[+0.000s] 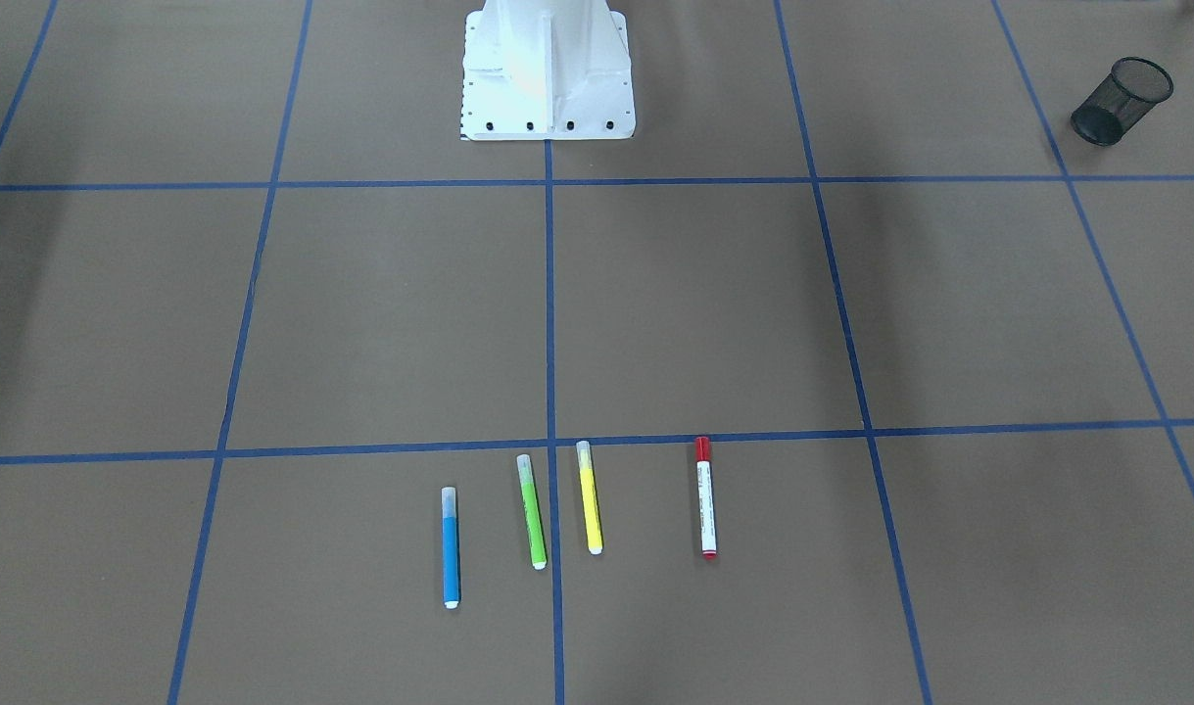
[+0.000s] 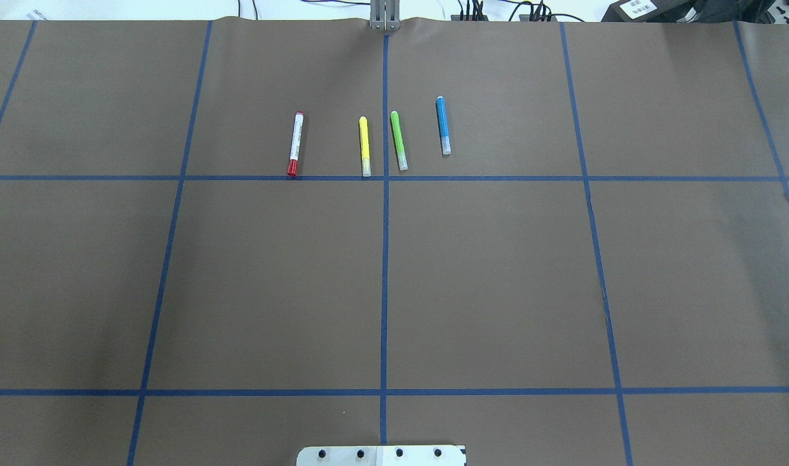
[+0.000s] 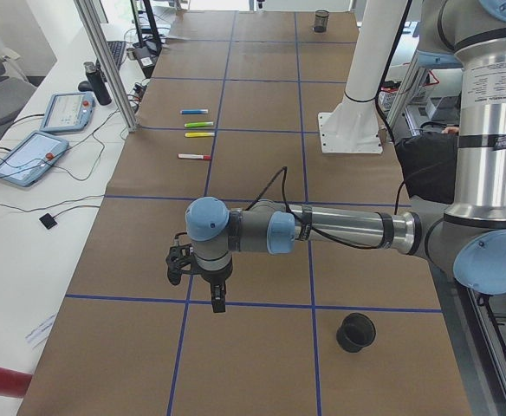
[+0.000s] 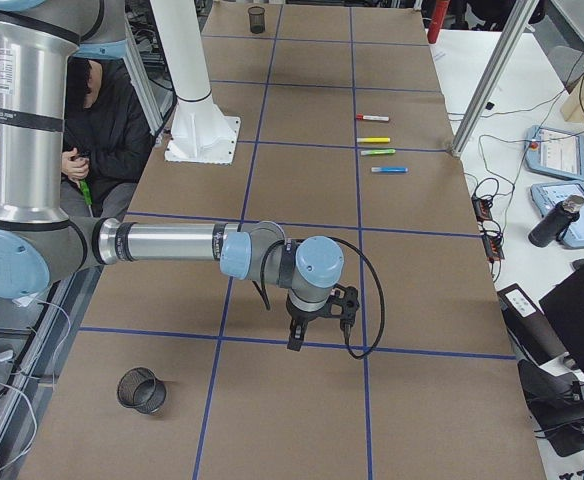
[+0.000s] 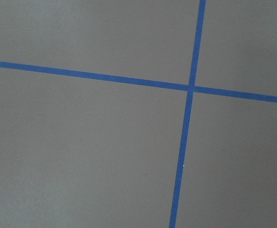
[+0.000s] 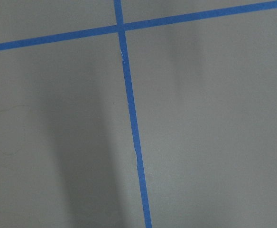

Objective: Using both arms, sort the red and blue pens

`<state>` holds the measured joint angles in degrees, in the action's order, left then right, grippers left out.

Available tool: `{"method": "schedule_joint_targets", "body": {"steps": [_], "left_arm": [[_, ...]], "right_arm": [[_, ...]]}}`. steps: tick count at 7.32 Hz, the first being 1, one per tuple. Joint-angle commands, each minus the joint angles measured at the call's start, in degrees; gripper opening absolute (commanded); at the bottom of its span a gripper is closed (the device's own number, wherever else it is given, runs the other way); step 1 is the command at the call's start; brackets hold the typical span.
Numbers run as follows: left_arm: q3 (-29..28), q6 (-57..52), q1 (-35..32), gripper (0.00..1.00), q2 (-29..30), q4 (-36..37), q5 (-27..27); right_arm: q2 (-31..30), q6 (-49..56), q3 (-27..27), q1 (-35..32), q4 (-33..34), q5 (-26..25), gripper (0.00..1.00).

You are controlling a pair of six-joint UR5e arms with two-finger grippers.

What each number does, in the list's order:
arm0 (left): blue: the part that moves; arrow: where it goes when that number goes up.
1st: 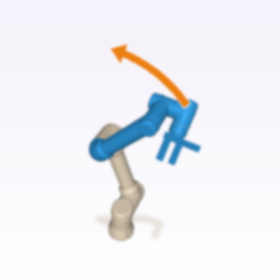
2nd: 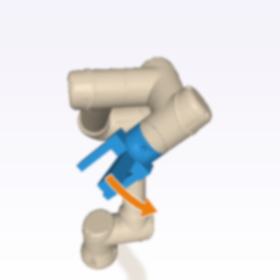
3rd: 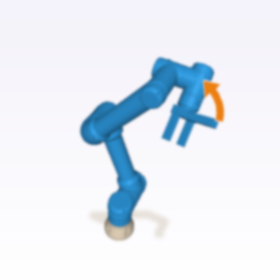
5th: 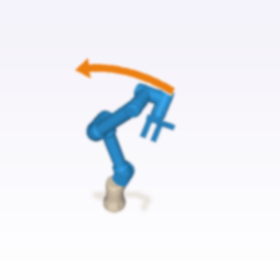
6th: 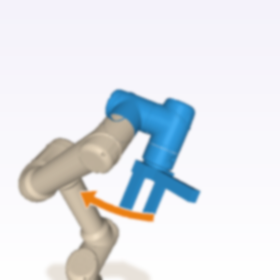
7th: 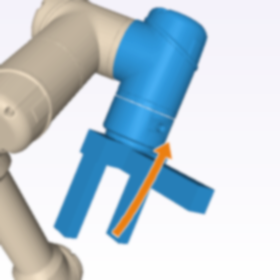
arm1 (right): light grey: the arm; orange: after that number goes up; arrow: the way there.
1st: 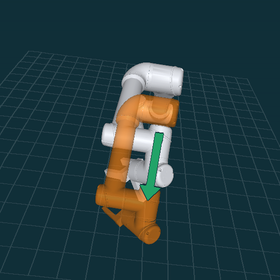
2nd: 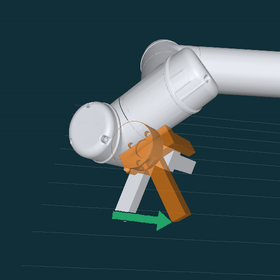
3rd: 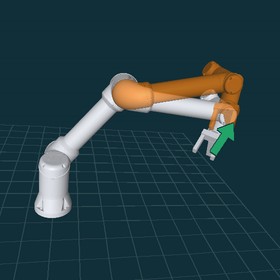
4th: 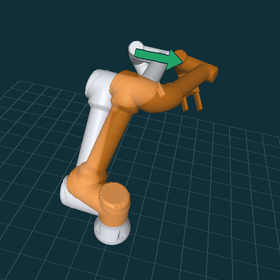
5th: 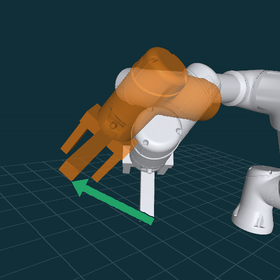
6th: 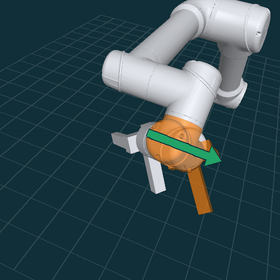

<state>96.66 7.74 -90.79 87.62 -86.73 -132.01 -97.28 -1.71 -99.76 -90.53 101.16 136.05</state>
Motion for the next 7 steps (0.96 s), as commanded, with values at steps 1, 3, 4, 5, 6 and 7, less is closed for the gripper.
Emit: {"method": "schedule_joint_targets", "body": {"steps": [1, 3, 4, 5, 6, 7], "left_arm": [[0.0, 0.0, 0.0, 1.00, 0.0, 0.0, 0.0], [0.0, -0.1, 0.0, 1.00, -0.1, 0.0, 0.0], [0.1, -0.1, 0.0, 1.00, -0.1, 0.0, 0.0], [0.4, 0.0, 0.0, 1.00, 0.1, -0.1, 0.0], [0.5, -0.1, 0.0, 1.00, 0.3, -0.2, 0.0], [1.4, 0.0, 0.1, 1.00, 0.4, -0.1, 0.1]], "right_arm": [[0.0, 0.1, 0.3, 0.0, 0.0, 0.0, 1.00], [0.0, -0.1, 0.3, 0.0, 0.0, 0.0, 1.00], [0.1, -0.1, 0.1, 0.0, 0.0, 0.0, 1.00], [0.1, -0.1, -0.2, 0.0, 0.0, 0.0, 1.00], [0.1, 0.0, -0.4, 0.0, 0.0, 0.1, 1.00], [0.2, 0.0, -0.7, 0.0, -0.1, 0.1, 1.00]]}}
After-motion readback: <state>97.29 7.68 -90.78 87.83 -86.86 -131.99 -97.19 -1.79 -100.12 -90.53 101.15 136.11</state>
